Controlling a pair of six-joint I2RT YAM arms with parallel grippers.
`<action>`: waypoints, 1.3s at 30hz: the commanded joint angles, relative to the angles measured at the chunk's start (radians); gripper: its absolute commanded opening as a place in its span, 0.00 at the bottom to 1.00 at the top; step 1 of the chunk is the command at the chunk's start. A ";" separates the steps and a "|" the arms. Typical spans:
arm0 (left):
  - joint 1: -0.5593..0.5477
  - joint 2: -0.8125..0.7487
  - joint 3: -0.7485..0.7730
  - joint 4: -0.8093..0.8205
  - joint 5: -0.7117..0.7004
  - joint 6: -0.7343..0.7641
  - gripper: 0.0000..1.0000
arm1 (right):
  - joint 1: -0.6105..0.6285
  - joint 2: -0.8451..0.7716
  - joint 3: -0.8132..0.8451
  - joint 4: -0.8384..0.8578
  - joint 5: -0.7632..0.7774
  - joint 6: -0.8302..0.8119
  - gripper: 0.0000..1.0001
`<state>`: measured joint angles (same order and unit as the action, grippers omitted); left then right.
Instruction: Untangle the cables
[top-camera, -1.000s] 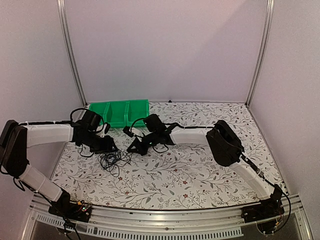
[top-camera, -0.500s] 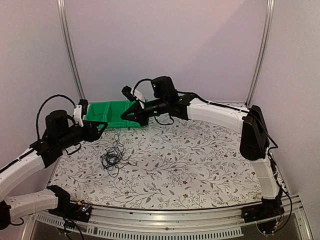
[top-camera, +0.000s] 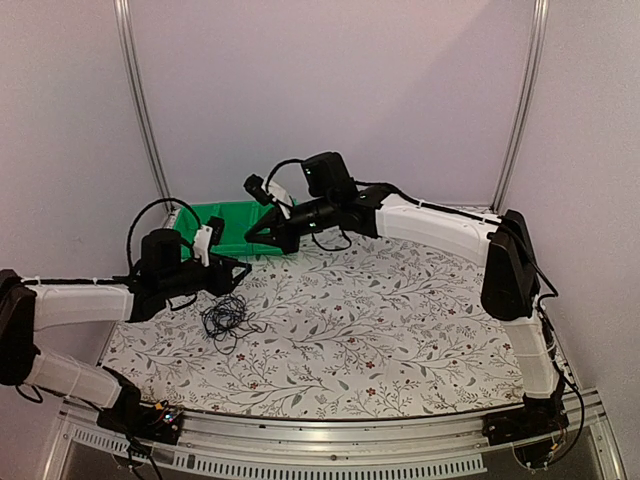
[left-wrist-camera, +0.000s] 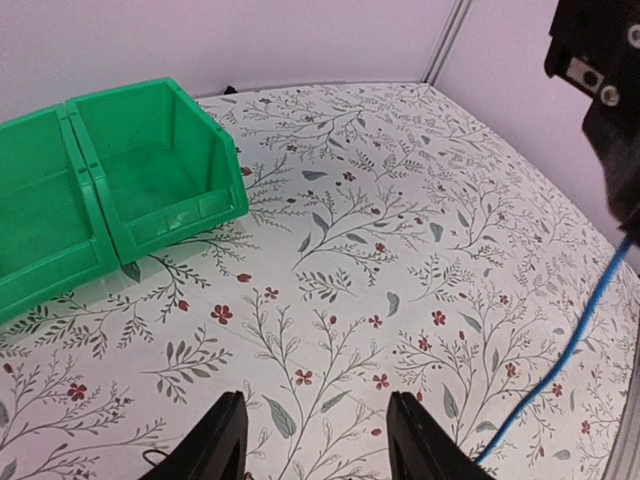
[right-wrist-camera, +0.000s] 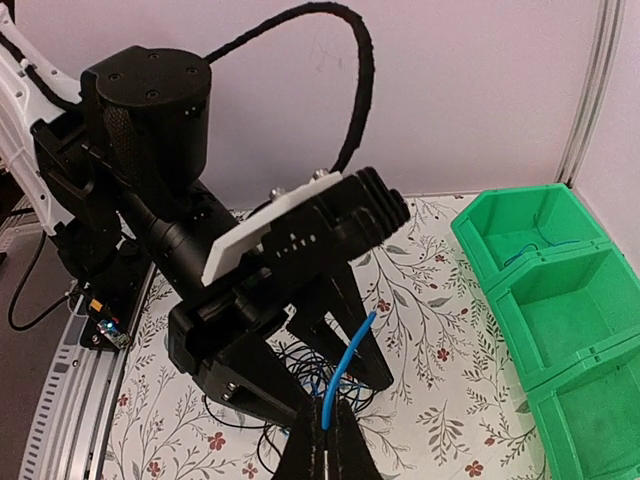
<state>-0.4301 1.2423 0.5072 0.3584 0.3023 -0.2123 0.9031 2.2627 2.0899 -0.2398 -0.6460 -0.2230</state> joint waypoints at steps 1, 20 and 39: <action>-0.035 0.133 -0.013 0.137 -0.036 -0.016 0.45 | 0.003 -0.079 0.026 -0.017 0.019 -0.011 0.00; -0.089 0.448 -0.087 0.226 -0.142 -0.089 0.25 | -0.005 -0.306 0.311 -0.027 0.192 -0.128 0.00; -0.105 0.420 -0.090 0.155 -0.195 -0.102 0.26 | -0.018 -0.426 0.372 0.061 0.320 -0.196 0.00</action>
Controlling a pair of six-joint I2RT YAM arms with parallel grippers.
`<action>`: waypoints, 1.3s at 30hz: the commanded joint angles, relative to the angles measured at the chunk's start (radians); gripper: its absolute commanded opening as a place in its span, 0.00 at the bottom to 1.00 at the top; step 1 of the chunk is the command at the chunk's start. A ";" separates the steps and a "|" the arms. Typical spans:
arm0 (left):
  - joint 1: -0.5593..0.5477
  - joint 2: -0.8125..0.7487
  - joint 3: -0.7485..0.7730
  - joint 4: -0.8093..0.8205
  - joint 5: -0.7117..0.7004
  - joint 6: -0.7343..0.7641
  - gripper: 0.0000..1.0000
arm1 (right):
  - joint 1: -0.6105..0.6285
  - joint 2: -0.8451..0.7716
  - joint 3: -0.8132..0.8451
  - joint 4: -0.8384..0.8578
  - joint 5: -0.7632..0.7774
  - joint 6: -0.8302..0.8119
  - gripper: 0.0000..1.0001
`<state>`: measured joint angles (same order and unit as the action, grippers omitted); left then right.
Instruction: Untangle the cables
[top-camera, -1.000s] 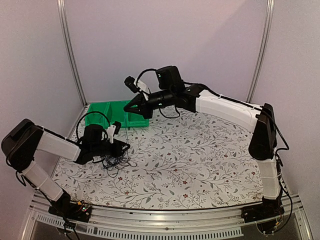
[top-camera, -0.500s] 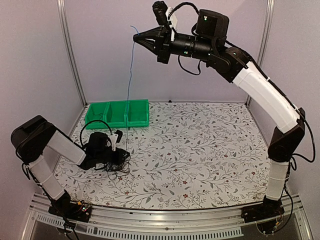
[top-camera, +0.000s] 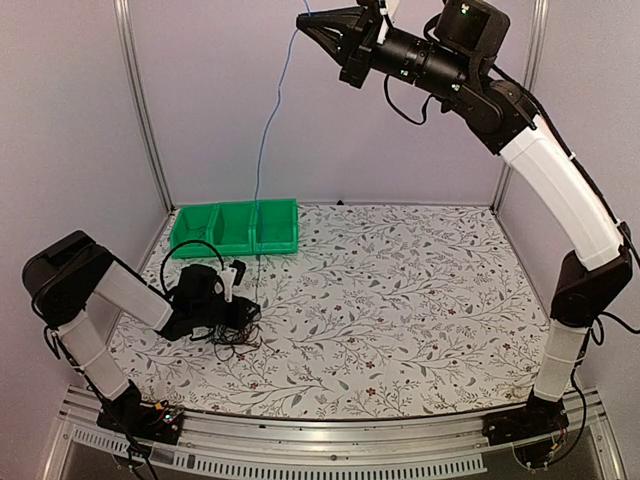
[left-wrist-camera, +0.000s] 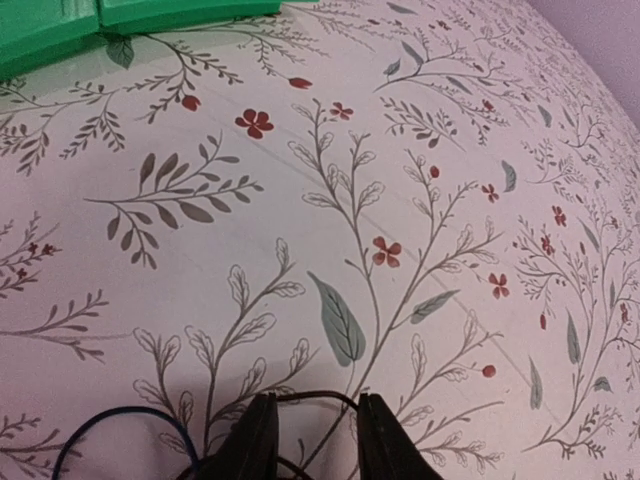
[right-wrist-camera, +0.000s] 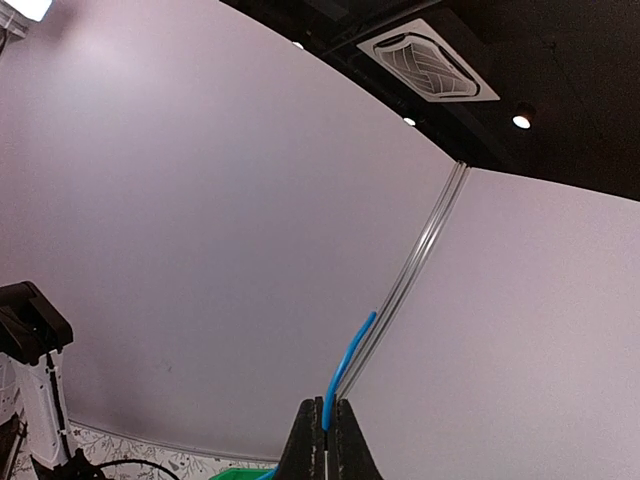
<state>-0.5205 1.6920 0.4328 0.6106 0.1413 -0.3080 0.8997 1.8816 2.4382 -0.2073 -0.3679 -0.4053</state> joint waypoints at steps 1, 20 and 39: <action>-0.015 -0.035 -0.016 -0.104 -0.039 -0.004 0.27 | -0.016 -0.049 0.025 0.038 0.044 -0.011 0.00; -0.017 -0.211 0.088 -0.278 -0.109 0.023 0.35 | -0.020 -0.212 -0.244 0.077 0.073 -0.071 0.00; -0.074 -0.593 0.265 -0.515 -0.124 0.088 0.52 | -0.041 -0.297 -0.830 0.048 -0.044 0.128 0.00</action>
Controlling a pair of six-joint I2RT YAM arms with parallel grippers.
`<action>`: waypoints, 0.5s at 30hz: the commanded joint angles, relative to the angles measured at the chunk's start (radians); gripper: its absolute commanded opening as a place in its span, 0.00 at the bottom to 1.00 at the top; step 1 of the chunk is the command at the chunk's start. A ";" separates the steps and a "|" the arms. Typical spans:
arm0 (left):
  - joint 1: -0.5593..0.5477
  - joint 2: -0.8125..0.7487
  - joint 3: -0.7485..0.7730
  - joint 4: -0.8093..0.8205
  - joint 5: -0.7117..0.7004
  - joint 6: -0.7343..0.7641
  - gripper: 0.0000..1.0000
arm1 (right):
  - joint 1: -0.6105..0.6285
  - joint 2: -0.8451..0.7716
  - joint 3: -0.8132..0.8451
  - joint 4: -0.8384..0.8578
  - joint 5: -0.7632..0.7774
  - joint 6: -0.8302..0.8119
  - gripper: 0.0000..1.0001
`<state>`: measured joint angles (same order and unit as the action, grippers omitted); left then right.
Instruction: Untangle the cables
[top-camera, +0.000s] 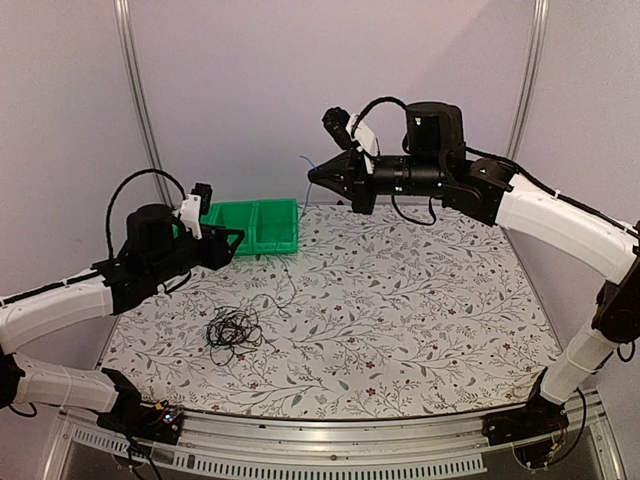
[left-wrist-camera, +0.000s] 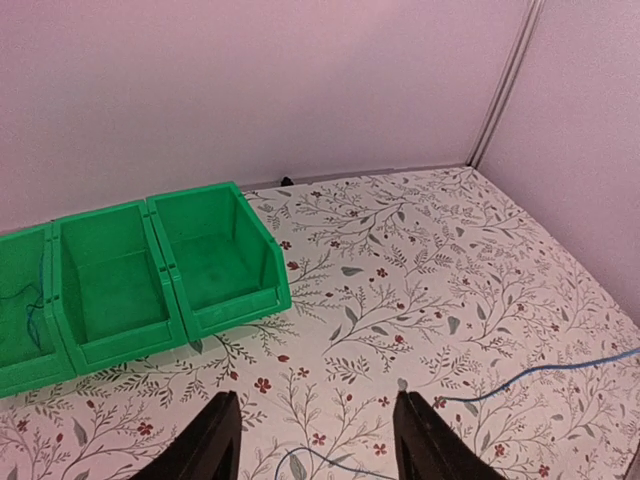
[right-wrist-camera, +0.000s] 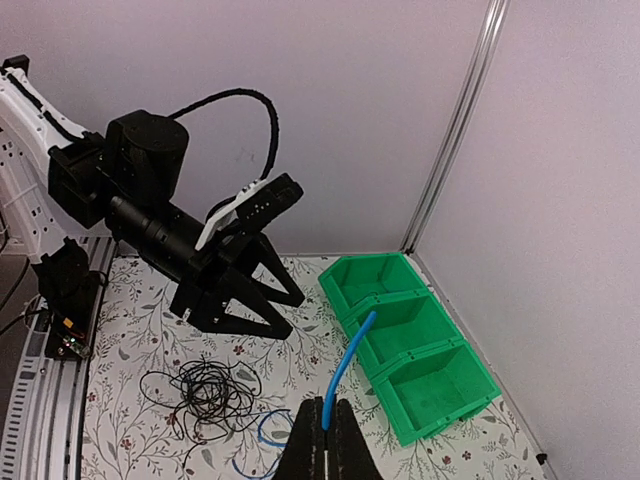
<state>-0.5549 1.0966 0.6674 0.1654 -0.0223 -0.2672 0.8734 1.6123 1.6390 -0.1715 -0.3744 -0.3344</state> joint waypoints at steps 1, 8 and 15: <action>-0.051 0.010 0.037 -0.080 0.046 0.064 0.52 | -0.019 -0.023 -0.031 0.013 -0.043 0.063 0.00; -0.109 0.080 0.051 -0.092 0.140 0.136 0.55 | -0.055 0.028 0.017 0.025 -0.066 0.121 0.00; -0.160 0.218 0.048 0.073 0.221 0.087 0.55 | -0.059 0.061 0.045 0.033 -0.075 0.136 0.00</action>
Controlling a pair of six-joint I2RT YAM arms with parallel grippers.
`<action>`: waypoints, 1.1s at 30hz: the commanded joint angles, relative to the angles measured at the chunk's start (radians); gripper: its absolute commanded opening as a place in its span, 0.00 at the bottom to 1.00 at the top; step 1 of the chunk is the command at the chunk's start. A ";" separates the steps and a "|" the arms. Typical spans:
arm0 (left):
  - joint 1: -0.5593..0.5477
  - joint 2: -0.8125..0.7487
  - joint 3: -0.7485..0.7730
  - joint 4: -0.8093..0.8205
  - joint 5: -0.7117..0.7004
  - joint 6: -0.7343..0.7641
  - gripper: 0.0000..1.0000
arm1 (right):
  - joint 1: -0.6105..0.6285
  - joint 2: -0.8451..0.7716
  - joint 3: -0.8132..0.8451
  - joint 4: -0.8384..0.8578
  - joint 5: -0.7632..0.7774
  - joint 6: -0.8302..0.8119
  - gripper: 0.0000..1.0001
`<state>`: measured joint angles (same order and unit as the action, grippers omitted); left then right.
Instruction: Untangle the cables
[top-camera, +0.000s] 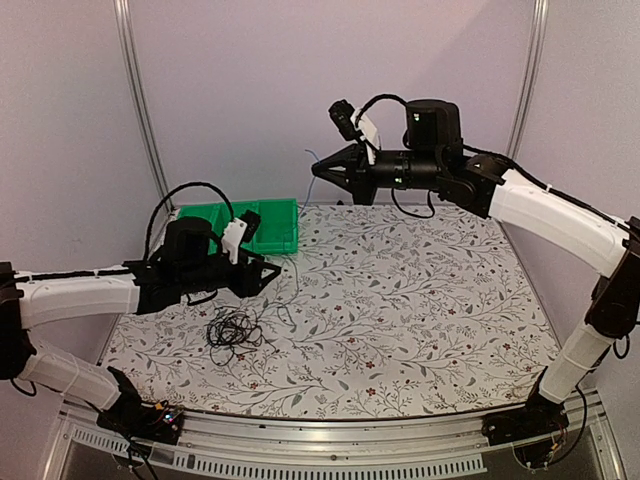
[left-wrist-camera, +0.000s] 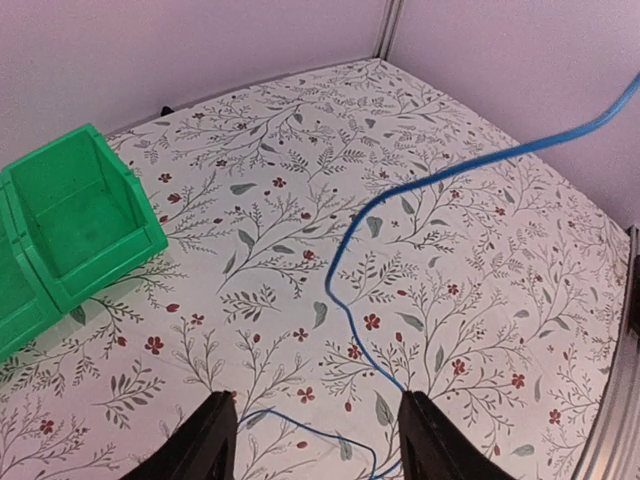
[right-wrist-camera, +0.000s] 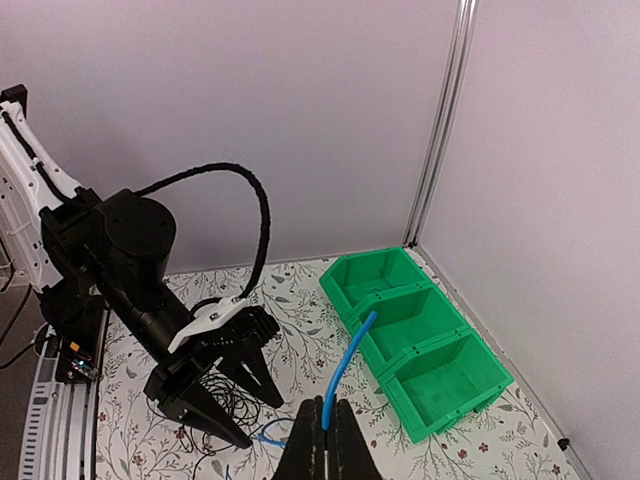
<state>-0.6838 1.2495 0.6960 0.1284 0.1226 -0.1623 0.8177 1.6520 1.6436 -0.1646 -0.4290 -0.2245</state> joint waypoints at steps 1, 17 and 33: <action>-0.040 0.092 0.029 0.126 0.078 -0.024 0.55 | -0.005 0.024 0.044 0.027 -0.022 0.029 0.00; -0.045 0.309 0.151 0.220 -0.049 -0.022 0.40 | -0.012 0.039 0.074 0.027 -0.027 0.030 0.00; 0.037 0.277 0.137 0.213 0.005 -0.011 0.00 | -0.066 0.011 0.062 0.025 -0.010 0.030 0.00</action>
<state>-0.6827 1.5696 0.8387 0.3172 0.1123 -0.1806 0.7742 1.6798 1.6974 -0.1547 -0.4473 -0.2016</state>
